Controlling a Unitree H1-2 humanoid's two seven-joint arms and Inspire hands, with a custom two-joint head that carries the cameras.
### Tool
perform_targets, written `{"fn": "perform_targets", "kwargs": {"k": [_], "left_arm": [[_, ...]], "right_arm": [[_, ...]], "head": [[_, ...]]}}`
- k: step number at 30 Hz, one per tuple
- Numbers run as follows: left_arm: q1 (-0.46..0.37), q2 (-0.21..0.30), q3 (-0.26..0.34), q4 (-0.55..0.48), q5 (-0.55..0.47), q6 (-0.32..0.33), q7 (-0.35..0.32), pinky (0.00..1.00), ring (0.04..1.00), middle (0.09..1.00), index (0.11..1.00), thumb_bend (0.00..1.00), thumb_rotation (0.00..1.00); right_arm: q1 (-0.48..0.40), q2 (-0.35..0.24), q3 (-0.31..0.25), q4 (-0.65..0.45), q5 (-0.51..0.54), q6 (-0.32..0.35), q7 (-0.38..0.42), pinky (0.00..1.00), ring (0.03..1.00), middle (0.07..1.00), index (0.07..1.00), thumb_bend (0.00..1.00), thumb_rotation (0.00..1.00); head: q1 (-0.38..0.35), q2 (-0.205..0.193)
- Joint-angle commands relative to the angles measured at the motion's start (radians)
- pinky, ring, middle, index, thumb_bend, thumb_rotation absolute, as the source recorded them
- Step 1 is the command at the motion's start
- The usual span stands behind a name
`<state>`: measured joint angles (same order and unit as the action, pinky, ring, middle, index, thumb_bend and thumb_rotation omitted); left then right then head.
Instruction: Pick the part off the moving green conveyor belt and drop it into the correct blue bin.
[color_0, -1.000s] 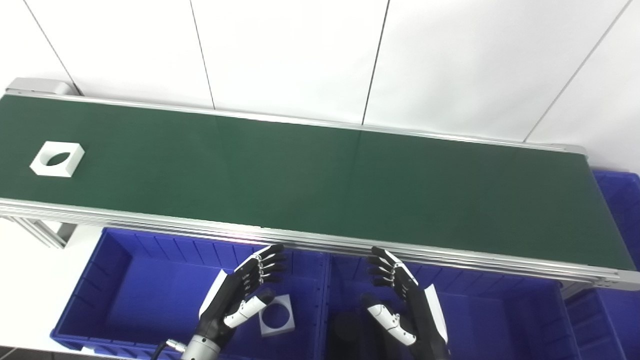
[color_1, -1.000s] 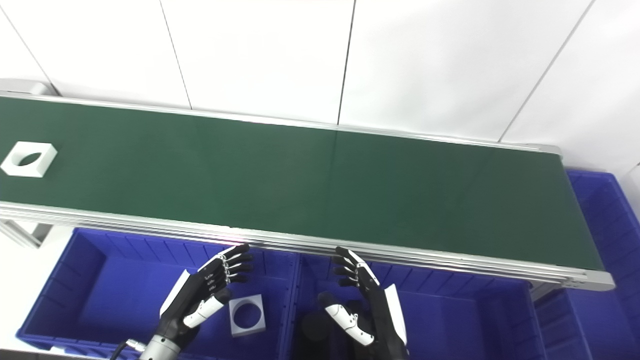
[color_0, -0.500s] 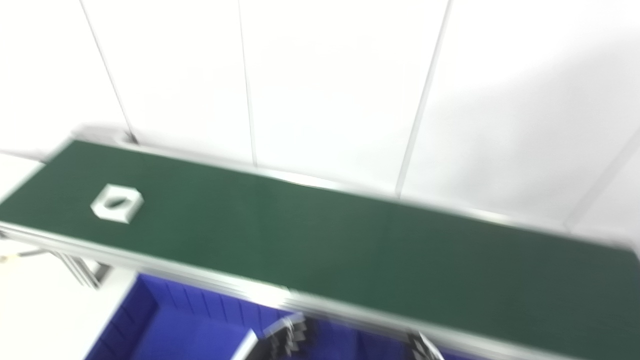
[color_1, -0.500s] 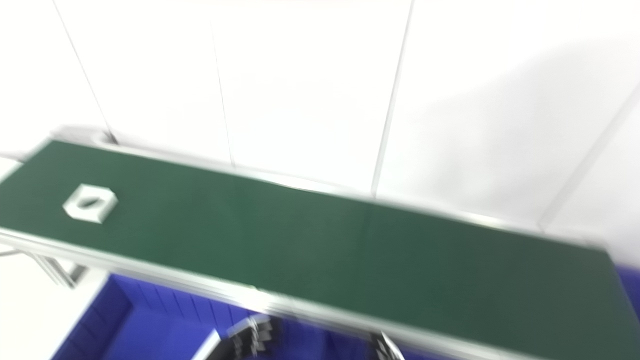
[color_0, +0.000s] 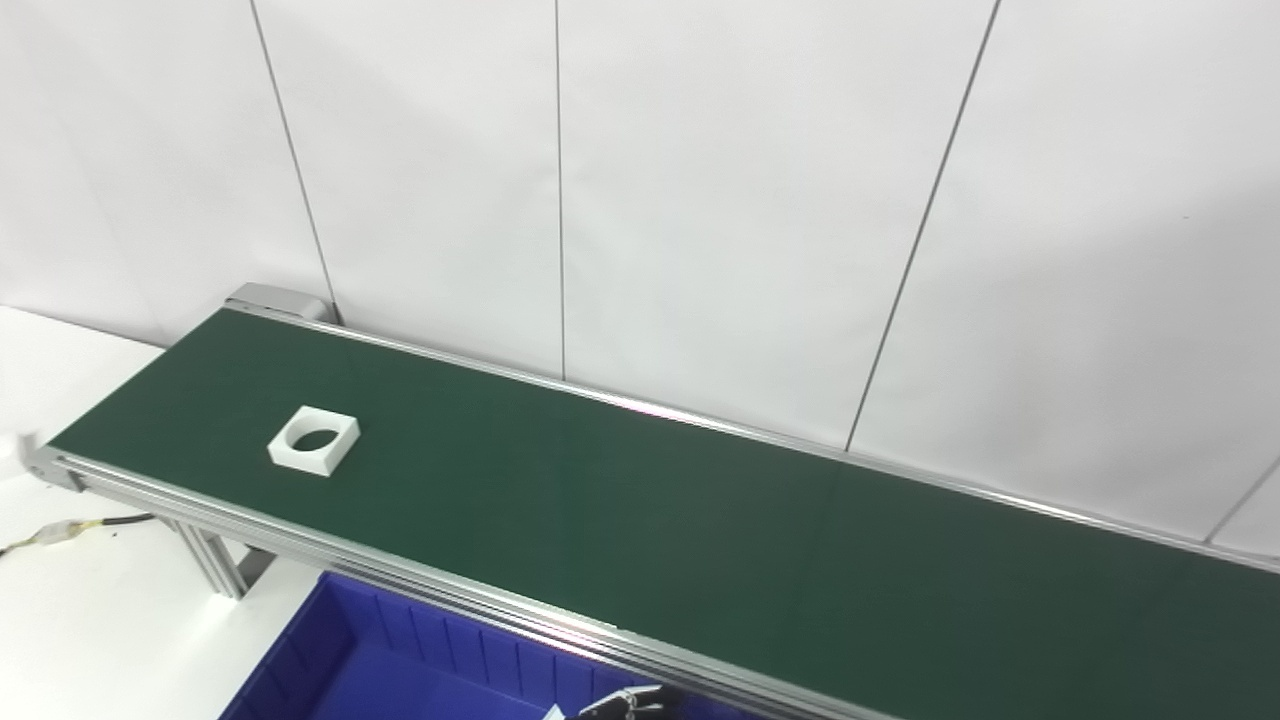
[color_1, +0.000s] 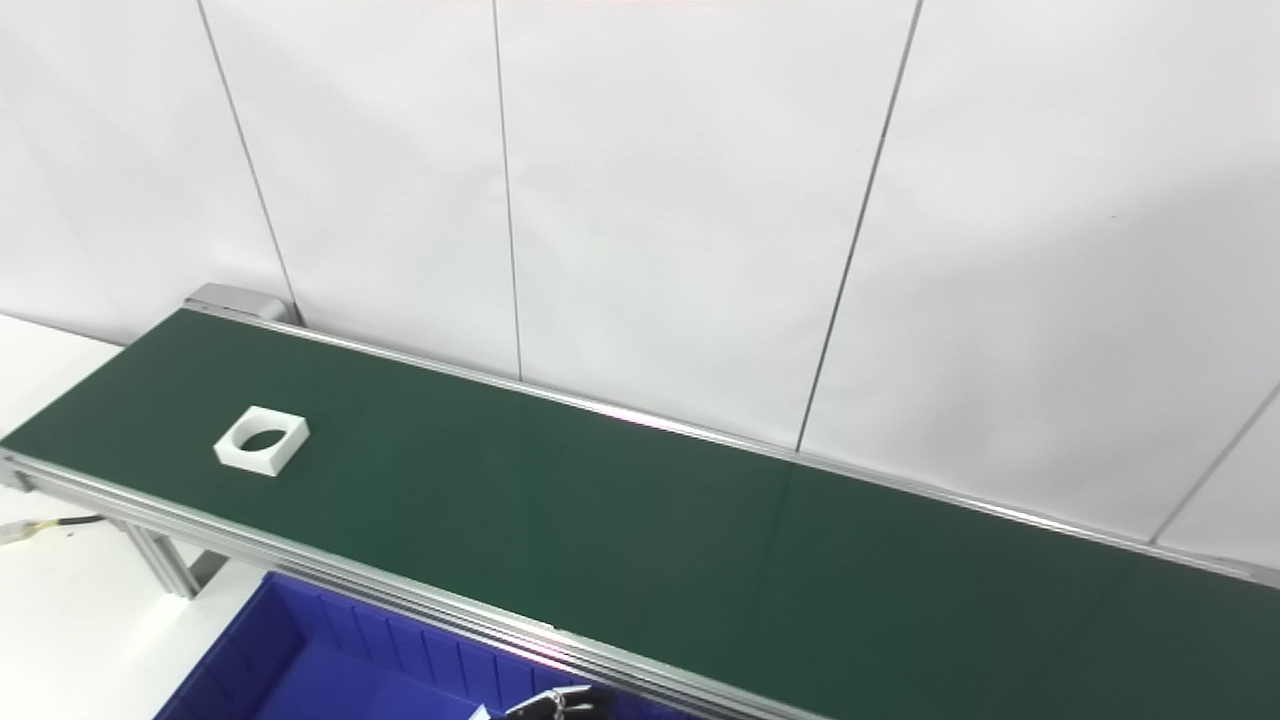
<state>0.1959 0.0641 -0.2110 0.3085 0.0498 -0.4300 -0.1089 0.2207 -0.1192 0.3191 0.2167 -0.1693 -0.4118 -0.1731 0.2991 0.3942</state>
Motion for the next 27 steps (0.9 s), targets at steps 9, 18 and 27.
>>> {"fn": "perform_targets", "kwargs": {"k": [9, 18, 27], "left_arm": [[-0.024, 0.02, -0.04, -0.031, 0.011, -0.04, 0.043, 0.63, 0.71, 0.77, 0.784, 0.87, 0.51], [-0.028, 0.052, -0.052, -0.113, 0.022, -0.04, 0.042, 0.63, 0.698, 0.758, 0.781, 0.89, 0.49], [-0.057, 0.12, -0.005, -0.283, 0.011, -0.027, -0.016, 0.63, 0.705, 0.758, 0.735, 0.88, 0.52]], "right_arm": [[-0.021, -0.022, 0.005, -0.015, 0.012, -0.058, -0.005, 0.71, 0.776, 0.832, 0.893, 0.39, 0.74], [-0.015, -0.028, 0.001, -0.028, 0.016, -0.058, -0.004, 0.73, 0.777, 0.835, 0.908, 0.35, 0.76], [-0.014, -0.035, 0.007, -0.039, 0.021, -0.058, -0.004, 0.74, 0.781, 0.842, 0.918, 0.32, 0.79]], "head": [[0.075, -0.003], [0.086, 0.016], [0.104, 0.035]]}}
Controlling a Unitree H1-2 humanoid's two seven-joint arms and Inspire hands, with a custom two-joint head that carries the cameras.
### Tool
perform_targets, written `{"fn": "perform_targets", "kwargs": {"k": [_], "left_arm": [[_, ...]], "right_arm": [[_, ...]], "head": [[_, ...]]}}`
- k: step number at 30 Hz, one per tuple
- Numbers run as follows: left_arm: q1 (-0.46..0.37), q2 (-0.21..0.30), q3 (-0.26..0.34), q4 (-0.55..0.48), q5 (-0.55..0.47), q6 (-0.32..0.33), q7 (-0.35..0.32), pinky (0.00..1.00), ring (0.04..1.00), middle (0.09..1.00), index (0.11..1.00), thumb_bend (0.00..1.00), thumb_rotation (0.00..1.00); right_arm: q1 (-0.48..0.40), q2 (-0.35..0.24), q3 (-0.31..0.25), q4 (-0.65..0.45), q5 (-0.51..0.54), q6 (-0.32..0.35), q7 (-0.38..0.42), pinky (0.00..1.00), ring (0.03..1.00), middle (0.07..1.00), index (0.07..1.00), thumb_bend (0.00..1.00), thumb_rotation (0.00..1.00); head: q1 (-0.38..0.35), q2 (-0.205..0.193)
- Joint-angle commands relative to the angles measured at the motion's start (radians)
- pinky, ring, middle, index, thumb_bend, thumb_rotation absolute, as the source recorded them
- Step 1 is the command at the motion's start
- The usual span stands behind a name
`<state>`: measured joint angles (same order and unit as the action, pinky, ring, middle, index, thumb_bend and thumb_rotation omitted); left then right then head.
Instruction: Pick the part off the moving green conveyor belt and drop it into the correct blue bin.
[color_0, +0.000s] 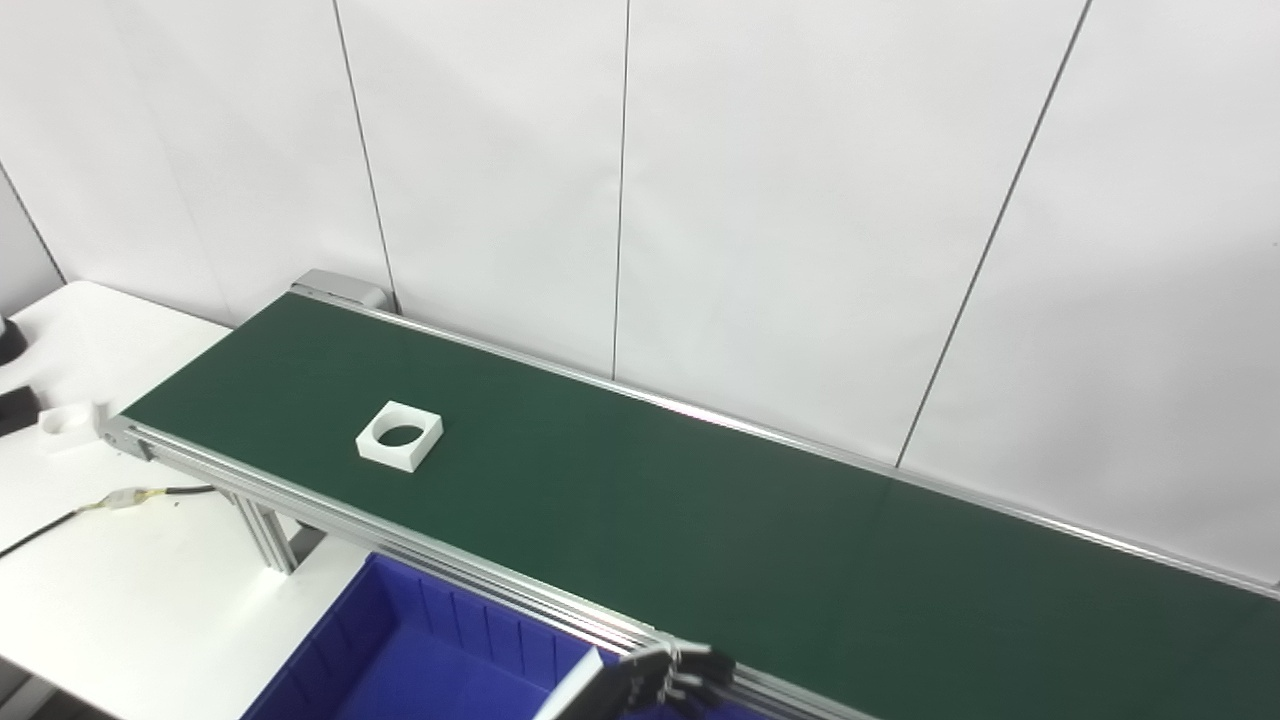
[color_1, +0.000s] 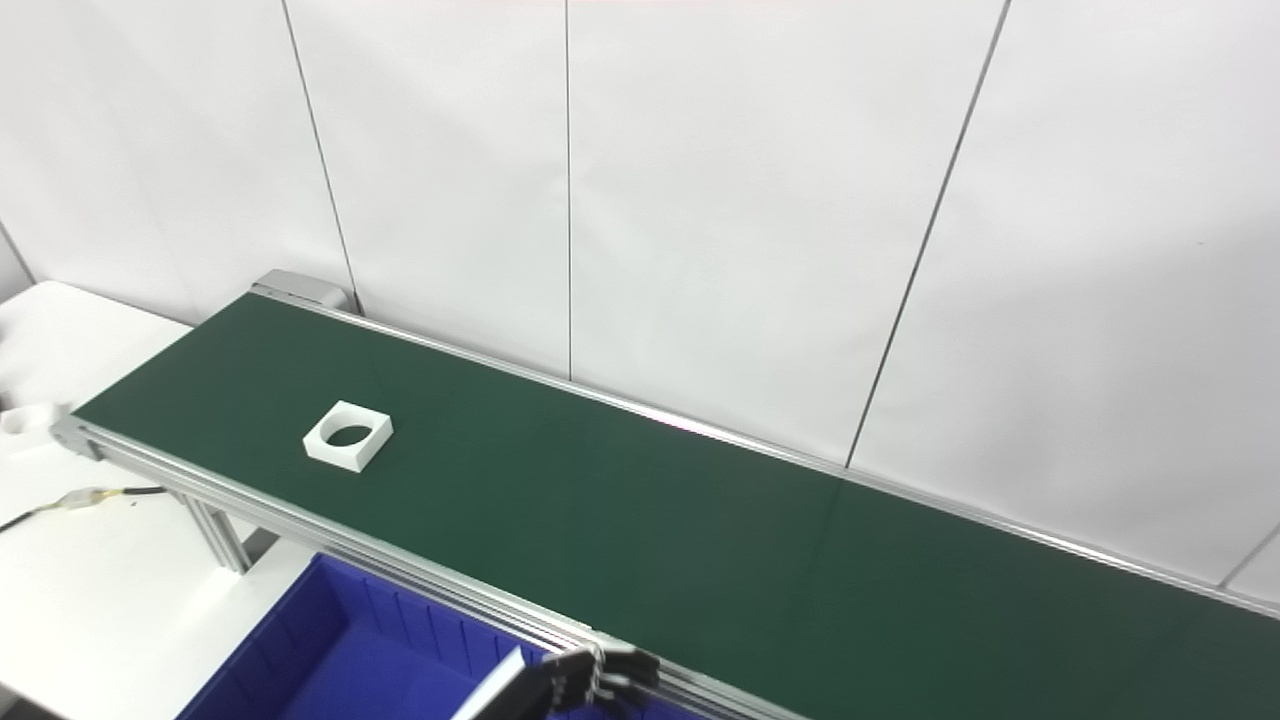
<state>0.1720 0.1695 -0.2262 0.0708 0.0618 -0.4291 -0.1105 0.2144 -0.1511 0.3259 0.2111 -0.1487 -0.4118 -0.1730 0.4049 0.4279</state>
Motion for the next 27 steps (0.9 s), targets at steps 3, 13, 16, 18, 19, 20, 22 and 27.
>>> {"fn": "perform_targets", "kwargs": {"k": [3, 13, 16, 18, 19, 20, 22, 27], "left_arm": [[-0.053, 0.031, 0.027, -0.119, 0.007, 0.001, -0.031, 0.63, 0.714, 0.763, 0.727, 0.84, 0.55], [-0.129, 0.045, 0.081, -0.31, 0.051, 0.152, -0.047, 0.65, 0.74, 0.772, 0.735, 0.83, 0.63], [-0.162, 0.05, 0.103, -0.336, 0.064, 0.189, -0.052, 0.66, 0.734, 0.771, 0.739, 0.83, 0.59], [-0.187, 0.05, 0.112, -0.339, 0.072, 0.208, -0.054, 0.65, 0.73, 0.765, 0.738, 0.82, 0.54], [-0.2, 0.051, 0.117, -0.336, 0.081, 0.218, -0.053, 0.65, 0.73, 0.762, 0.738, 0.82, 0.53], [-0.212, 0.052, 0.12, -0.331, 0.091, 0.223, -0.052, 0.65, 0.727, 0.76, 0.738, 0.83, 0.53], [-0.237, 0.06, 0.124, -0.316, 0.106, 0.224, -0.056, 0.64, 0.722, 0.762, 0.743, 0.81, 0.51], [-0.284, 0.087, 0.122, -0.295, 0.146, 0.25, -0.078, 0.66, 0.749, 0.778, 0.764, 0.76, 0.47]], "right_arm": [[-0.004, -0.002, -0.001, -0.04, 0.002, -0.058, -0.003, 0.74, 0.78, 0.841, 0.917, 0.32, 0.79], [0.002, 0.002, -0.011, -0.052, -0.005, -0.058, 0.001, 0.74, 0.783, 0.841, 0.922, 0.37, 0.84], [0.0, 0.0, -0.009, -0.052, -0.002, -0.058, 0.003, 0.74, 0.786, 0.845, 0.922, 0.38, 0.84], [-0.002, 0.0, -0.008, -0.05, -0.001, -0.058, 0.002, 0.73, 0.784, 0.843, 0.921, 0.39, 0.85], [-0.003, 0.001, -0.009, -0.049, 0.001, -0.058, 0.002, 0.73, 0.785, 0.843, 0.922, 0.4, 0.85], [-0.003, 0.002, -0.01, -0.048, 0.001, -0.058, 0.002, 0.73, 0.787, 0.844, 0.921, 0.42, 0.86], [-0.003, 0.004, -0.012, -0.047, 0.002, -0.058, 0.002, 0.73, 0.786, 0.844, 0.923, 0.43, 0.87], [-0.001, 0.008, -0.017, -0.049, 0.008, -0.058, 0.012, 0.76, 0.797, 0.855, 0.932, 0.41, 0.87]], "head": [[-0.002, 0.005], [0.003, 0.026], [0.009, 0.03], [0.016, 0.029], [0.018, 0.028], [0.023, 0.028], [0.026, 0.027], [0.026, 0.028]]}}
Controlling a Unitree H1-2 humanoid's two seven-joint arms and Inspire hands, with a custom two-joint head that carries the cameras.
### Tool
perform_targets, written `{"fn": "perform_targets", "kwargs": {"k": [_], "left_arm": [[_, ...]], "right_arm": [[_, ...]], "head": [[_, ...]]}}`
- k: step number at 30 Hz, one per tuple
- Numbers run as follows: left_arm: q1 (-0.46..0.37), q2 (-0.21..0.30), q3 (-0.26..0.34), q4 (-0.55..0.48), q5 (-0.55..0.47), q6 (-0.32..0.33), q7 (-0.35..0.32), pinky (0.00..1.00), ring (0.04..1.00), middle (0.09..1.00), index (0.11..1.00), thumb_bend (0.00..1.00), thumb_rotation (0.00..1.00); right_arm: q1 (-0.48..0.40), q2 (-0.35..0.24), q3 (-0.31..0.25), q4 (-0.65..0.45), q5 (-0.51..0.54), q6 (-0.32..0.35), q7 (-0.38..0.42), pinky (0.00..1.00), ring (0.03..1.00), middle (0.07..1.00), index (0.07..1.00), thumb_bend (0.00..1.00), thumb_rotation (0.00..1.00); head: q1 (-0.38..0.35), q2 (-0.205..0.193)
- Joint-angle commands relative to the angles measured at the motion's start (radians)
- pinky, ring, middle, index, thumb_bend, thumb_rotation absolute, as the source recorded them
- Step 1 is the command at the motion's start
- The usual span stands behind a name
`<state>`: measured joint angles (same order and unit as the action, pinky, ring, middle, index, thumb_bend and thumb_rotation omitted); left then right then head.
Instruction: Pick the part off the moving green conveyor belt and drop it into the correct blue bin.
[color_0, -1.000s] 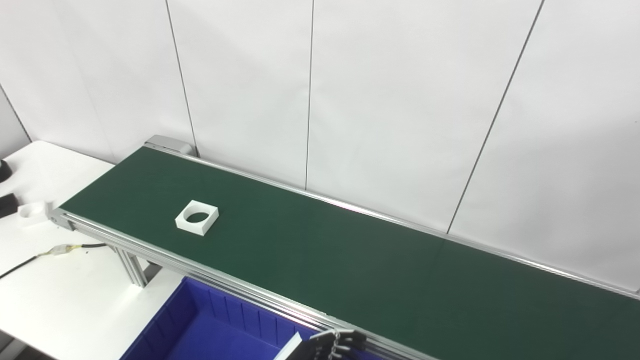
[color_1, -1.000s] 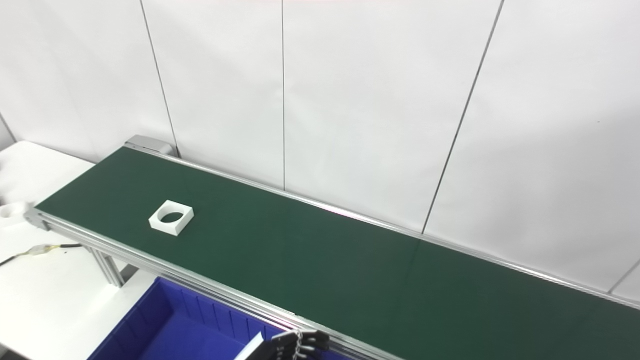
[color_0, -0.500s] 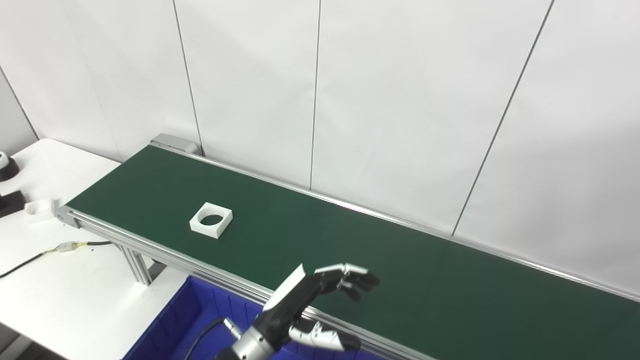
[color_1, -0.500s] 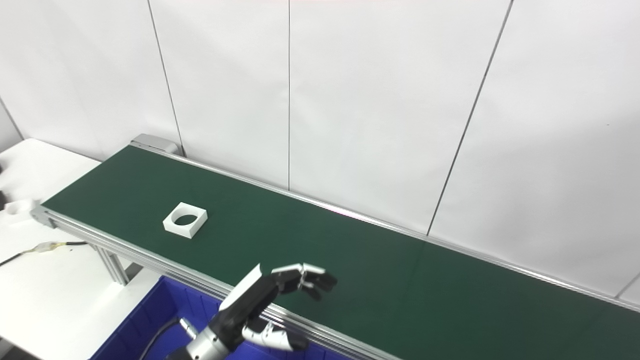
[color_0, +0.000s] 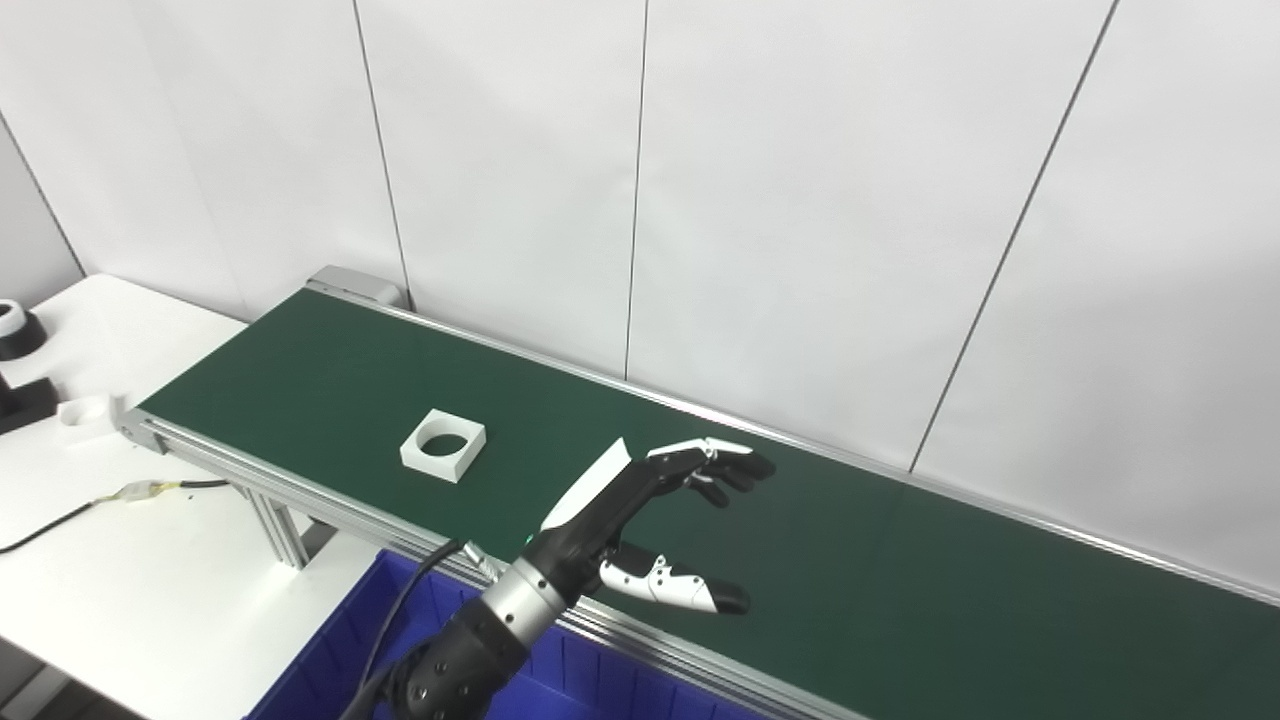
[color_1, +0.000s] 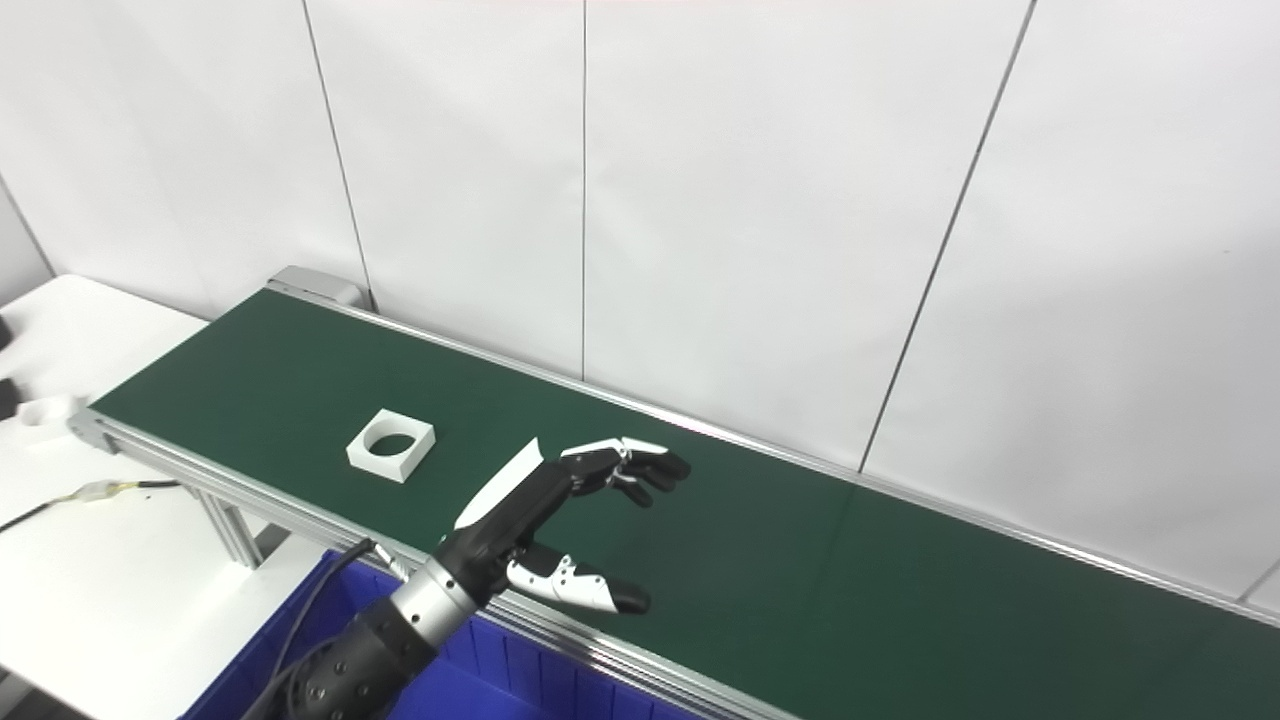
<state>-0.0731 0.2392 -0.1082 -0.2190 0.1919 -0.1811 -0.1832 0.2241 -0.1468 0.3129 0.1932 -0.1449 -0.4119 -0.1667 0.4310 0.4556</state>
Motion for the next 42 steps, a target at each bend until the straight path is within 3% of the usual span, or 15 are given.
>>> {"fn": "perform_targets", "kwargs": {"k": [1, 5, 10, 19, 28, 42], "left_arm": [[-0.048, 0.025, 0.001, -0.004, 0.029, 0.013, -0.011, 0.67, 0.757, 0.785, 0.768, 0.75, 0.47], [-0.088, 0.055, -0.003, 0.002, 0.069, 0.067, -0.04, 0.7, 0.781, 0.802, 0.778, 0.75, 0.41], [-0.142, 0.088, -0.001, 0.045, 0.099, 0.089, -0.056, 0.71, 0.782, 0.801, 0.78, 0.79, 0.32], [-0.22, 0.159, -0.006, 0.098, 0.173, 0.155, -0.09, 0.74, 0.845, 0.853, 0.803, 0.82, 0.3], [-0.275, 0.22, -0.04, 0.145, 0.228, 0.189, -0.157, 0.8, 0.882, 0.875, 0.827, 0.83, 0.3], [-0.369, 0.292, -0.083, 0.273, 0.301, 0.196, -0.209, 0.86, 0.906, 0.878, 0.827, 0.85, 0.21]], "right_arm": [[-0.01, 0.004, -0.005, -0.032, 0.008, -0.058, 0.009, 0.76, 0.798, 0.855, 0.933, 0.41, 0.87], [-0.009, 0.004, -0.003, -0.033, 0.01, -0.058, 0.01, 0.76, 0.796, 0.855, 0.933, 0.39, 0.86], [-0.01, 0.005, -0.005, -0.031, 0.001, -0.058, 0.005, 0.75, 0.786, 0.849, 0.929, 0.39, 0.88], [-0.012, 0.015, -0.002, -0.027, -0.004, -0.058, 0.004, 0.76, 0.795, 0.854, 0.934, 0.37, 0.87], [-0.012, 0.025, 0.0, -0.029, -0.012, -0.058, -0.005, 0.74, 0.791, 0.844, 0.924, 0.41, 0.86], [-0.017, 0.03, 0.005, -0.023, -0.015, -0.058, -0.014, 0.73, 0.784, 0.842, 0.921, 0.42, 0.84]], "head": [[-0.002, 0.001], [-0.005, 0.004], [-0.002, 0.003], [-0.013, 0.002], [-0.026, 0.003], [-0.035, 0.003]]}}
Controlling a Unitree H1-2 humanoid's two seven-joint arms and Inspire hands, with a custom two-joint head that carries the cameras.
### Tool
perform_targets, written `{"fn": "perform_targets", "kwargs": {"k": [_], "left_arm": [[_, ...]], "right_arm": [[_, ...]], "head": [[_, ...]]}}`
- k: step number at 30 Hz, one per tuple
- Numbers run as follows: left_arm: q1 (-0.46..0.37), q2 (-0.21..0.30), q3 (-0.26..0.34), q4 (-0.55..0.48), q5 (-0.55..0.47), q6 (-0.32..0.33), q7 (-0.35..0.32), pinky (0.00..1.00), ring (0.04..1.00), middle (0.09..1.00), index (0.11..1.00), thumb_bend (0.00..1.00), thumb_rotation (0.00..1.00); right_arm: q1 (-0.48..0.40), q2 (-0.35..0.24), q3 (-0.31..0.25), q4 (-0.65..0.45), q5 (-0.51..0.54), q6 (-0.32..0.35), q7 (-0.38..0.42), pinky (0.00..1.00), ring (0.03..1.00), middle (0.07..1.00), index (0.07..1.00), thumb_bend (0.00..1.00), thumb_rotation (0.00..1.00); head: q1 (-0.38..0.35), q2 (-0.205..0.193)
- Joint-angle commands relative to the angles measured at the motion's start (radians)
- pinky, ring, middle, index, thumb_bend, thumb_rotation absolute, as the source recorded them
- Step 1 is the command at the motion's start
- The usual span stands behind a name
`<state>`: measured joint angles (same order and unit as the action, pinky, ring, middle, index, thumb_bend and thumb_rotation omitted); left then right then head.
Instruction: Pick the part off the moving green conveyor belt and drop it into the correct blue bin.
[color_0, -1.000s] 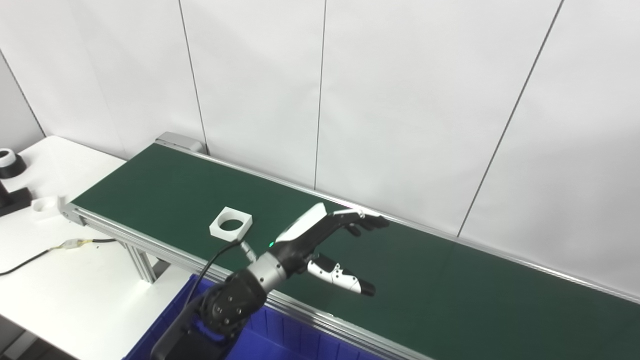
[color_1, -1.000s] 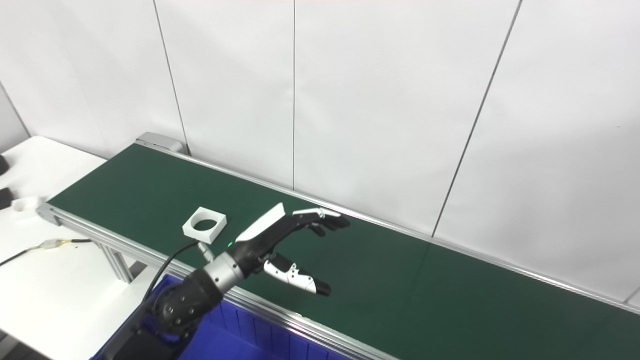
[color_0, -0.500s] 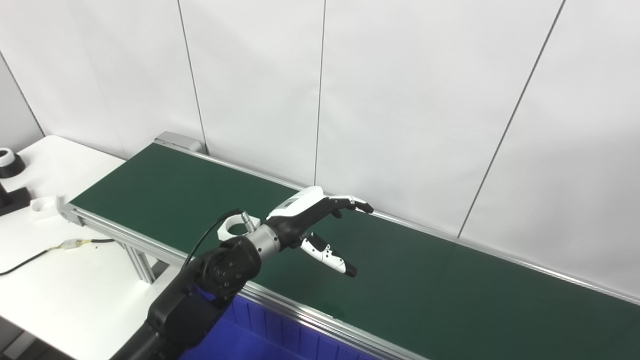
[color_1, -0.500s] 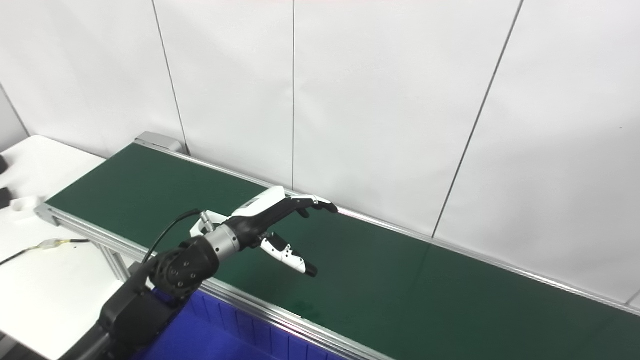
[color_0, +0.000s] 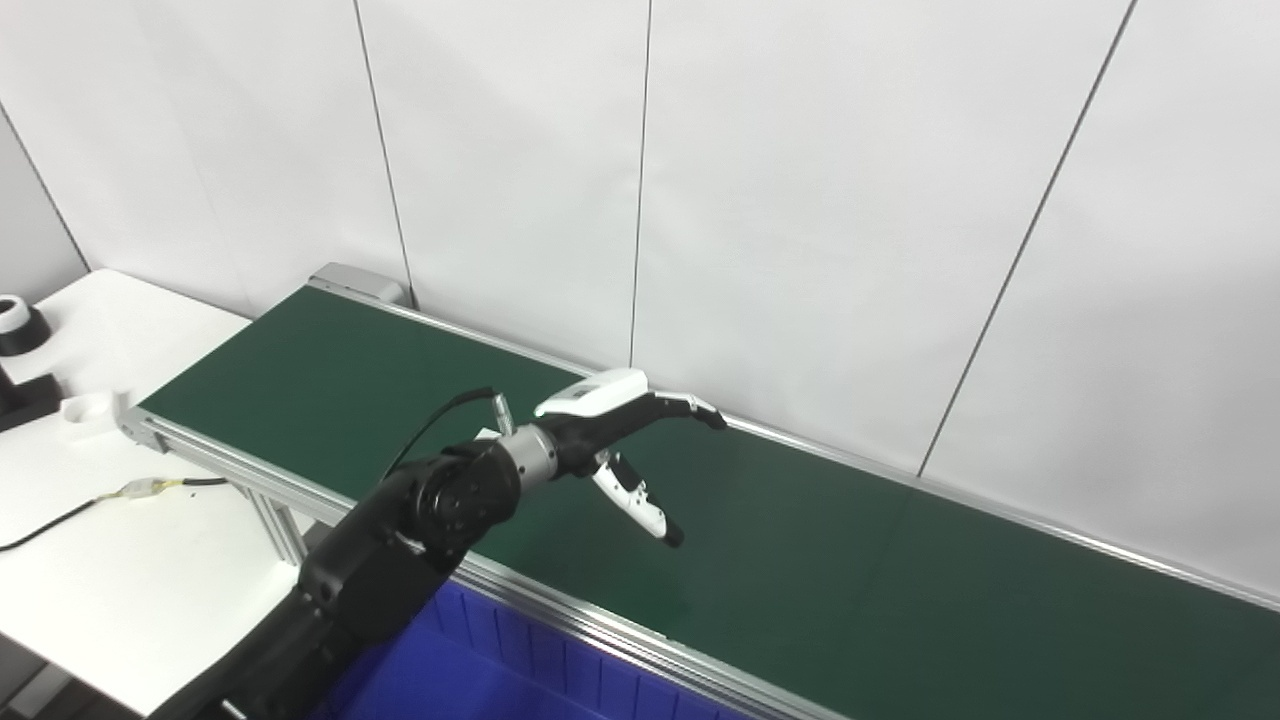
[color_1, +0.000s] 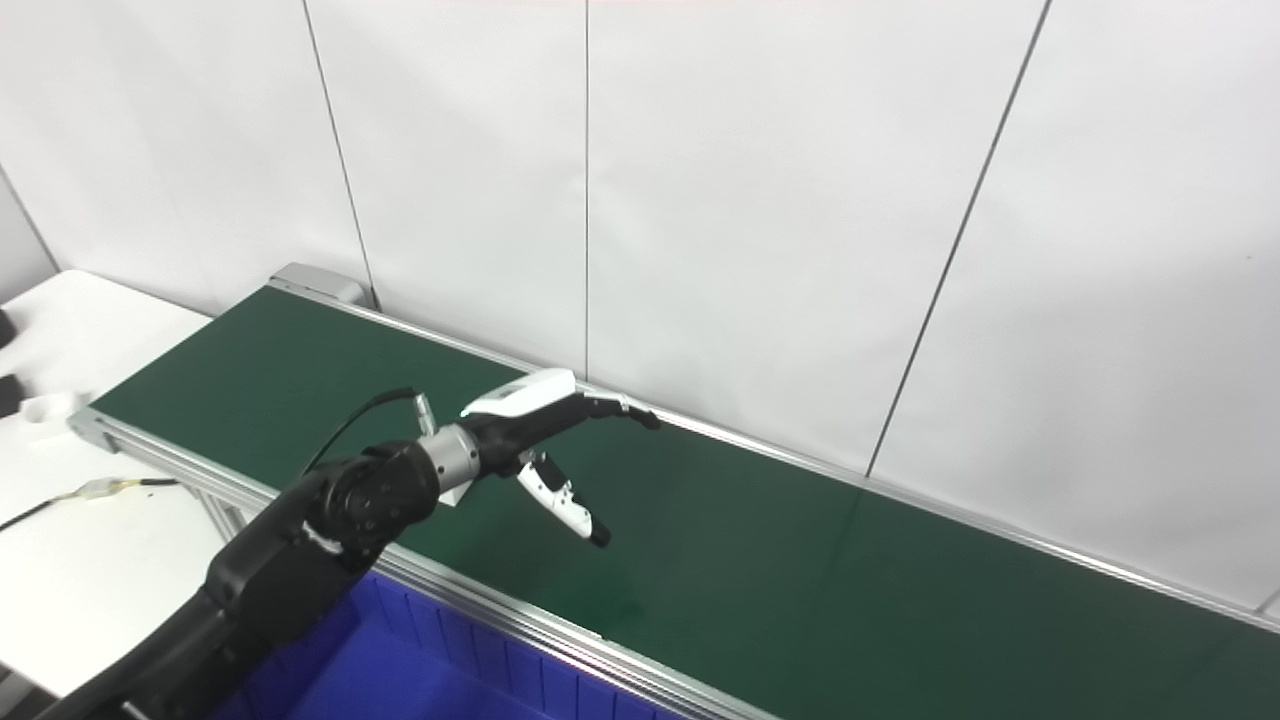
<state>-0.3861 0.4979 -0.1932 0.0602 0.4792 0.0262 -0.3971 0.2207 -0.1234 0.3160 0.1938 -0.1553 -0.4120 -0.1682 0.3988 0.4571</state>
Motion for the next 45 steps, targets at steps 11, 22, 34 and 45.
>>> {"fn": "perform_targets", "kwargs": {"k": [11, 22, 34, 45], "left_arm": [[-0.105, 0.073, -0.023, 0.088, 0.082, 0.001, -0.006, 0.84, 0.922, 0.896, 0.842, 0.91, 0.17], [-0.152, 0.094, -0.033, 0.267, 0.106, -0.065, 0.044, 0.86, 0.911, 0.907, 0.85, 0.92, 0.11], [-0.175, 0.1, -0.054, 0.381, 0.143, -0.071, 0.087, 0.85, 0.891, 0.892, 0.847, 0.93, 0.09], [-0.176, 0.101, -0.068, 0.456, 0.159, -0.068, 0.116, 0.86, 0.899, 0.897, 0.851, 0.94, 0.12]], "right_arm": [[-0.016, 0.011, 0.01, -0.023, -0.011, -0.058, -0.017, 0.72, 0.78, 0.838, 0.919, 0.42, 0.84], [-0.019, 0.013, 0.017, -0.021, -0.011, -0.058, -0.024, 0.71, 0.78, 0.836, 0.913, 0.42, 0.83], [-0.014, 0.009, 0.027, -0.03, -0.005, -0.058, -0.03, 0.72, 0.781, 0.838, 0.912, 0.42, 0.83], [-0.008, 0.006, 0.028, -0.04, -0.006, -0.058, -0.03, 0.72, 0.783, 0.837, 0.911, 0.43, 0.83]], "head": [[-0.008, -0.001], [-0.015, -0.002], [-0.018, 0.001], [-0.019, 0.008]]}}
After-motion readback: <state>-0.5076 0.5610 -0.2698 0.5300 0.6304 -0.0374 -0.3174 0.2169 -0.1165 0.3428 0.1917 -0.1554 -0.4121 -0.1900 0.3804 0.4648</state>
